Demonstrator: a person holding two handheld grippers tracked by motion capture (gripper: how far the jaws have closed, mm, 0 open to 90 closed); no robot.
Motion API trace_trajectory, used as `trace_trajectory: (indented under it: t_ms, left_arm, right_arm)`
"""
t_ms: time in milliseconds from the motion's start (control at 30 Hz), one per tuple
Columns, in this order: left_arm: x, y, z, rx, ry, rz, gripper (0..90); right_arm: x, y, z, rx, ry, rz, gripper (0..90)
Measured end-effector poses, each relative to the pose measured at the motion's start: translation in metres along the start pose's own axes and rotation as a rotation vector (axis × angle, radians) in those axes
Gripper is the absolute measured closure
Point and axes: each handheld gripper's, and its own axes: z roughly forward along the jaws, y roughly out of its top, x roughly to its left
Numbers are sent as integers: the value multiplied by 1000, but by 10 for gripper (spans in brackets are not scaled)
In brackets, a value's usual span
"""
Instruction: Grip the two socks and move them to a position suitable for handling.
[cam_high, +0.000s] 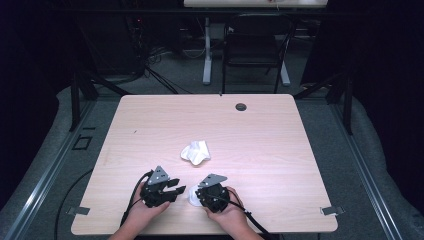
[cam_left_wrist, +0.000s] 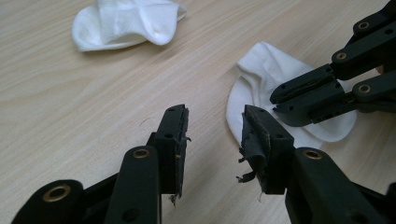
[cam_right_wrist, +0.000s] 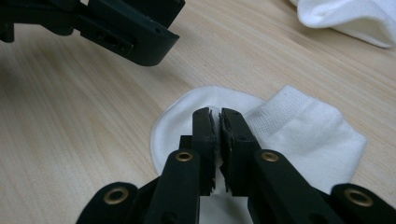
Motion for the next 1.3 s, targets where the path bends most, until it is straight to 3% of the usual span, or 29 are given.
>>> trace_trajectory:
  t_ms: [267,433,867,1133,1300]
  left_arm:
    - [-7,0,5,18,-21,23,605]
    - [-12,-1,9,21,-36,14,639]
    - [-23,-6,24,54,-22,12,642]
    - [-26,-7,28,58,-6,46,732]
    - [-25,-8,28,57,-19,39,824]
  right_arm:
    - [-1,1,-6,-16,11,15,869]
    - [-5,2,-11,-42,21,42,869]
    - [-4,2,-13,-55,20,45,869]
    - [-5,3,-18,-85,19,49,868]
    - [-6,4,-23,-109,23,55,868]
